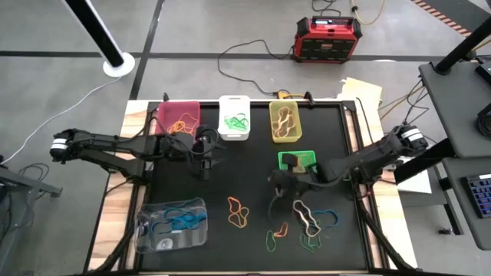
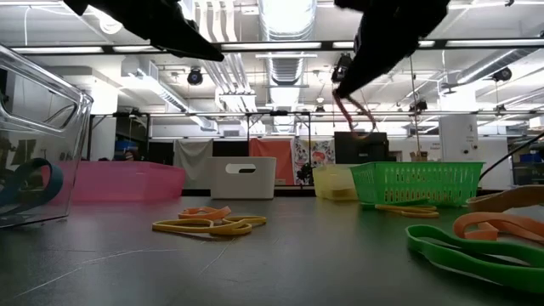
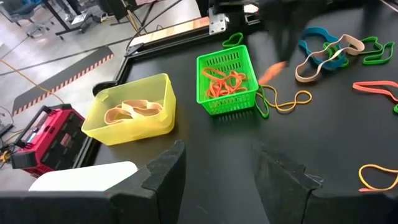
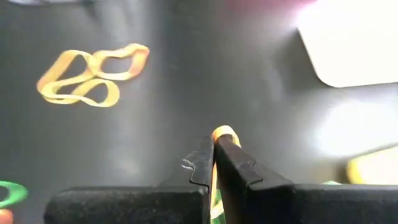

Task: Sort rubber bands into baskets
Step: Put the orange rubber band into the green bin

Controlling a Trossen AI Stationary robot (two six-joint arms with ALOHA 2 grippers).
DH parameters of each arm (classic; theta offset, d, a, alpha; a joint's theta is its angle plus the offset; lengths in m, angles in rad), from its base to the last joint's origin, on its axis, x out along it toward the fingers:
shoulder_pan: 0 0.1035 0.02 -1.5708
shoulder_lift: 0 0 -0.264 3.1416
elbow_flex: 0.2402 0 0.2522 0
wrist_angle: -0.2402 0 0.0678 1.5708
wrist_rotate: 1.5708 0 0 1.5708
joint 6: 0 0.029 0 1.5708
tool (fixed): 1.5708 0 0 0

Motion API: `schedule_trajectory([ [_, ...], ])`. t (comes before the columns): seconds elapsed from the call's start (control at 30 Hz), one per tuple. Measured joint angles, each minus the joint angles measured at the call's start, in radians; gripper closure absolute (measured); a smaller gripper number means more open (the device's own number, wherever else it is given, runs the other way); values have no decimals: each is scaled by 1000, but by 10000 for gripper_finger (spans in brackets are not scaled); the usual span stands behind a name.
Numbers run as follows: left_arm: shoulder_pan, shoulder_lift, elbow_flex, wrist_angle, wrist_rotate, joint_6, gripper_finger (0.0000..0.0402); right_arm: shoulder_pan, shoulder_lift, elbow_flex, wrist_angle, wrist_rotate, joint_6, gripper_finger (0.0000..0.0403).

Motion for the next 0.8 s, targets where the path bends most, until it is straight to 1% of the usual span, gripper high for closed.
schedule_trajectory([
  [0.2, 0, 0, 0, 2, 0, -14, 239, -102, 8, -3, -127, 7, -39, 394],
  [0.33, 0, 0, 0, -2, 0, -22, 239, -138, 7, -3, -246, 7, -37, 394],
  [0.47, 0, 0, 0, -2, 0, -22, 239, -162, 8, -5, -347, 6, 17, 394],
  [0.63, 0, 0, 0, -2, 0, -22, 239, -177, 8, -13, -380, -7, 85, 389],
  [0.8, 0, 0, 0, -2, 0, -28, 239, -186, 6, -14, -385, -24, 115, 355],
])
